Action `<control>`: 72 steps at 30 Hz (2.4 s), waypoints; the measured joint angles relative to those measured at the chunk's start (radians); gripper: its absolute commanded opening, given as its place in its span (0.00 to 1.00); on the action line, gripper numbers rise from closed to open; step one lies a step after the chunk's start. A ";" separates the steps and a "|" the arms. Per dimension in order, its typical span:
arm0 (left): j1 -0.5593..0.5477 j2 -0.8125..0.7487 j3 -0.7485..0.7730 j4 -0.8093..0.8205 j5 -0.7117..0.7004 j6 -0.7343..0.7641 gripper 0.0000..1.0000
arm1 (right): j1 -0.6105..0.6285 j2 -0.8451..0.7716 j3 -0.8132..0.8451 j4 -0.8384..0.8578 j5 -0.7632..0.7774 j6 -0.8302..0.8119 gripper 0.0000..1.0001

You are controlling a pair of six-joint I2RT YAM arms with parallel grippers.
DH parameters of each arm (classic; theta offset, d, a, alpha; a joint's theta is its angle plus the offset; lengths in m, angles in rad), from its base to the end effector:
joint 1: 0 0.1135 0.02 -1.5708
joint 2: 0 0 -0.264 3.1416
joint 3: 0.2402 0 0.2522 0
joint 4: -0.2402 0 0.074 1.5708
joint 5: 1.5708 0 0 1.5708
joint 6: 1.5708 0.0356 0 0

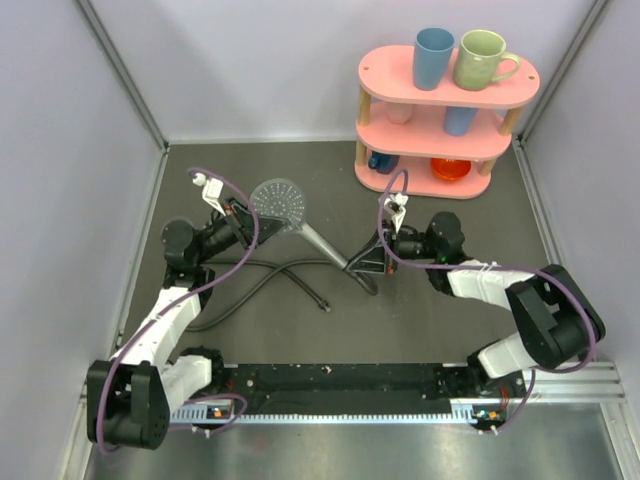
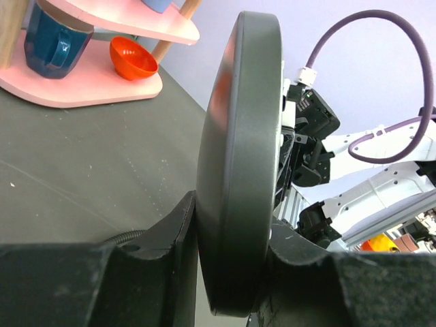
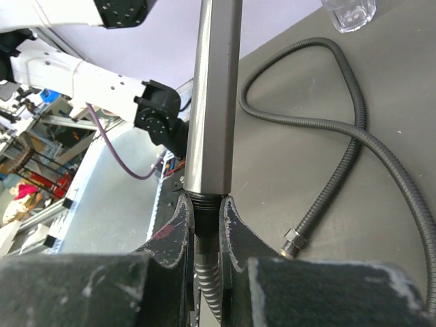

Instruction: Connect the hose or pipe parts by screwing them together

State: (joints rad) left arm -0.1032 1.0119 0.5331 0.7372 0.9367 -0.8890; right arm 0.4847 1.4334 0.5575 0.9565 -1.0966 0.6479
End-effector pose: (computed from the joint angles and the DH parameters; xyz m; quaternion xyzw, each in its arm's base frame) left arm 0.2129 -0.0509 0.3020 0.1220 0.6399 -0.5787 0.4907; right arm 0.2301 0.1570 0.2325 -0.3347 0.6080 0.6348 0.3397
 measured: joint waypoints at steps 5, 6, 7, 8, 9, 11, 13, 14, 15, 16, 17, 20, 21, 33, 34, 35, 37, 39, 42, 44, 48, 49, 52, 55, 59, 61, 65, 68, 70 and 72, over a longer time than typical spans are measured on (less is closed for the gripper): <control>0.000 0.007 -0.013 0.053 -0.008 -0.030 0.00 | -0.023 0.026 0.000 0.108 -0.035 0.090 0.02; 0.000 0.007 -0.013 0.060 -0.010 -0.034 0.00 | -0.024 0.029 0.000 0.122 -0.038 0.101 0.03; 0.000 0.007 -0.014 0.068 -0.010 -0.039 0.00 | -0.025 0.029 0.000 0.133 -0.039 0.114 0.05; 0.000 0.007 -0.016 0.074 -0.012 -0.044 0.00 | -0.025 0.030 0.000 0.143 -0.040 0.124 0.12; 0.000 0.007 -0.018 0.084 -0.015 -0.053 0.00 | -0.026 0.031 0.000 0.160 -0.042 0.136 0.16; 0.000 0.007 -0.019 0.094 -0.020 -0.059 0.00 | -0.028 0.032 0.000 0.174 -0.042 0.154 0.27; 0.000 0.007 -0.019 0.093 -0.027 -0.063 0.00 | -0.031 0.032 0.000 0.184 -0.039 0.165 0.30; 0.000 0.007 -0.019 0.088 -0.034 -0.064 0.00 | -0.032 0.032 0.000 0.187 -0.035 0.166 0.34; -0.001 0.007 -0.019 0.074 -0.042 -0.062 0.00 | -0.034 0.030 0.000 0.177 -0.029 0.164 0.38; -0.001 0.007 -0.019 0.056 -0.050 -0.058 0.00 | -0.036 0.022 0.000 0.156 -0.021 0.152 0.42; -0.002 0.007 -0.019 0.040 -0.058 -0.056 0.00 | -0.037 0.013 0.000 0.134 -0.014 0.136 0.47; -0.005 0.006 -0.018 -0.036 -0.098 -0.040 0.00 | -0.037 -0.077 0.000 -0.046 0.054 0.034 0.56; -0.005 0.005 -0.017 -0.055 -0.106 -0.040 0.00 | -0.037 -0.117 0.000 -0.106 0.084 -0.011 0.56; -0.029 -0.029 0.079 -0.552 -0.220 0.026 0.00 | 0.172 -0.448 -0.002 -0.497 0.607 -0.704 0.70; -0.029 -0.035 0.097 -0.595 -0.235 0.030 0.00 | 0.192 -0.462 -0.012 -0.501 0.645 -0.757 0.70; -0.029 -0.043 0.111 -0.633 -0.251 0.032 0.00 | 0.210 -0.476 -0.026 -0.501 0.681 -0.805 0.70; -0.029 -0.055 0.142 -0.714 -0.280 0.038 0.00 | 0.239 -0.504 -0.063 -0.493 0.750 -0.894 0.69; -0.029 -0.064 0.169 -0.782 -0.310 0.044 0.00 | 0.275 -0.522 -0.095 -0.490 0.800 -0.967 0.69; -0.029 -0.079 0.201 -0.878 -0.367 0.046 0.00 | 0.336 -0.526 -0.115 -0.504 0.858 -1.070 0.69; -0.029 -0.088 0.216 -0.932 -0.403 0.045 0.00 | 0.373 -0.523 -0.115 -0.512 0.896 -1.123 0.69; -0.029 -0.096 0.238 -1.003 -0.444 0.028 0.00 | 0.446 -0.499 -0.115 -0.521 0.963 -1.208 0.69; -0.029 -0.096 0.240 -1.010 -0.450 0.023 0.00 | 0.463 -0.486 -0.115 -0.523 0.981 -1.226 0.69; -0.029 -0.096 0.243 -1.039 -0.459 0.009 0.00 | 0.500 -0.436 -0.115 -0.523 1.031 -1.267 0.68; -0.029 -0.096 0.247 -1.060 -0.465 0.000 0.00 | 0.525 -0.383 -0.115 -0.521 1.078 -1.297 0.65; -0.029 -0.103 0.251 -1.072 -0.475 -0.007 0.00 | 0.546 -0.328 -0.115 -0.500 1.125 -1.328 0.58; -0.029 -0.107 0.253 -1.077 -0.478 -0.011 0.00 | 0.550 -0.309 -0.114 -0.487 1.142 -1.338 0.51; -0.029 -0.109 0.254 -1.085 -0.481 -0.022 0.00 | 0.555 -0.285 -0.114 -0.449 1.162 -1.351 0.44; -0.029 -0.109 0.254 -1.088 -0.481 -0.032 0.00 | 0.555 -0.273 -0.111 -0.425 1.165 -1.352 0.40; -0.029 -0.109 0.254 -1.090 -0.480 -0.038 0.00 | 0.556 -0.262 -0.105 -0.413 1.164 -1.350 0.36; -0.029 -0.113 0.254 -1.090 -0.480 -0.046 0.00 | 0.556 -0.251 -0.103 -0.396 1.164 -1.346 0.28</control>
State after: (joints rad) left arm -0.1326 0.8993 0.7872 -0.3531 0.4564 -0.9352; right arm 1.0409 1.1828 0.4545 0.5602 0.0673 -0.6979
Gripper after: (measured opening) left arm 0.321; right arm 0.377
